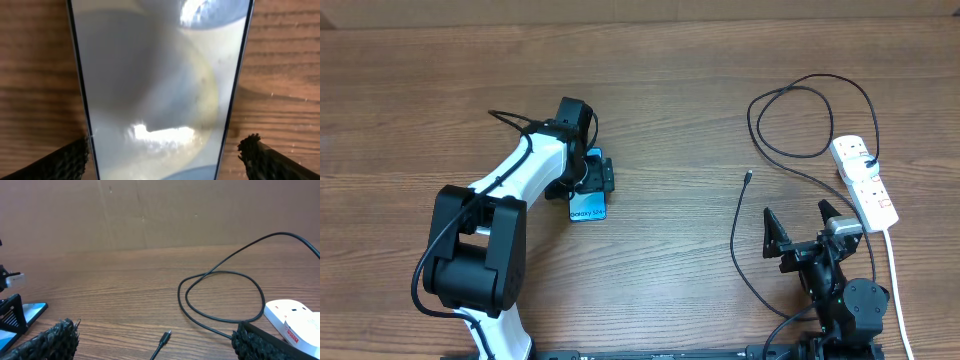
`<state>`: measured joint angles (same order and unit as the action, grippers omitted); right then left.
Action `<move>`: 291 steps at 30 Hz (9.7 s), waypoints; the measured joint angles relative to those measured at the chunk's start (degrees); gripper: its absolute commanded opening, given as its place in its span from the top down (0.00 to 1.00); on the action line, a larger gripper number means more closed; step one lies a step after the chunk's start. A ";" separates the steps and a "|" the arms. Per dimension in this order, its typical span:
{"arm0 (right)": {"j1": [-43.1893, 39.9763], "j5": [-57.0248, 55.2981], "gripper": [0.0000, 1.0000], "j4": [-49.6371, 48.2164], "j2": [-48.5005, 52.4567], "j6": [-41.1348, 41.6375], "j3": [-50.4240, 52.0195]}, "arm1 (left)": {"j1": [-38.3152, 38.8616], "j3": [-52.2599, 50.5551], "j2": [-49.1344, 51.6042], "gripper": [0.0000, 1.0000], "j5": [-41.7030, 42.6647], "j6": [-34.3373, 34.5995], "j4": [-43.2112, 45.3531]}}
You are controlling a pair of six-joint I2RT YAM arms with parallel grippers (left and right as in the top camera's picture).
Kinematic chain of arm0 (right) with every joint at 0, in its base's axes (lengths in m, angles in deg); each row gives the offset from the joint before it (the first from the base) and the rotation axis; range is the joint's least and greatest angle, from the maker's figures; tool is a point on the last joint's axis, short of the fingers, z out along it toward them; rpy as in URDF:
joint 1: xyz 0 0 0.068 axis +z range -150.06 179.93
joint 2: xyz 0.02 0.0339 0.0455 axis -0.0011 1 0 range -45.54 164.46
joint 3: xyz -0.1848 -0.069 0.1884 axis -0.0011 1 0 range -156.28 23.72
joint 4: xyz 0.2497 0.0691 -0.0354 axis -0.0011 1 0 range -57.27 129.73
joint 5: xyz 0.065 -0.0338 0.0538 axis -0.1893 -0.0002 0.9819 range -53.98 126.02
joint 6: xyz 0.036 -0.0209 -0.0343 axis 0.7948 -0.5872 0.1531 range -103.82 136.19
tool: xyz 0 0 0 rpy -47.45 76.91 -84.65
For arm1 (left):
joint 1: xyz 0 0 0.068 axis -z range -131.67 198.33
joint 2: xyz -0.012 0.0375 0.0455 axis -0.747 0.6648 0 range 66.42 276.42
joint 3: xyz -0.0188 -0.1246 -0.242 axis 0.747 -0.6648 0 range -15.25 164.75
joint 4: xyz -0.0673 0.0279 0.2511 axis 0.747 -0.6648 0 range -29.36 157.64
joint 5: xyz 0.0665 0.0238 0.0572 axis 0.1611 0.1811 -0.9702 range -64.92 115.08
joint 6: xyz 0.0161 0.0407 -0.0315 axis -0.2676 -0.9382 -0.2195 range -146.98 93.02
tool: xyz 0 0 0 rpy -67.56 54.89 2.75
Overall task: Plug charger to phone and switch on socket
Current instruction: 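Lower the left gripper and close it on the smartphone's sides, then lift the smartphone with the left gripper and tilt it upright, then move the right gripper toward the black cable's USB-C tip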
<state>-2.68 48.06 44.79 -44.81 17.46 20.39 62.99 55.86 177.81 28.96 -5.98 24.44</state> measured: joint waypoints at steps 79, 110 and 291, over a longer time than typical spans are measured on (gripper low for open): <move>-0.02 0.00 0.00 0.00 0.00 0.00 0.00 | 1.49 1.16 1.75 0.43 -4.68 -1.86 -1.84; -0.02 0.00 0.00 -0.02 0.00 0.02 0.00 | 1.44 4.87 3.63 0.45 -1.97 -1.42 -9.42; -0.02 9.86 0.00 -0.37 0.00 9.81 0.00 | -4.59 27.56 6.84 0.57 30.82 -0.42 -29.64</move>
<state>-2.70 57.91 44.42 -44.81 27.28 20.39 58.40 83.42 184.65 59.77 -6.40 -5.20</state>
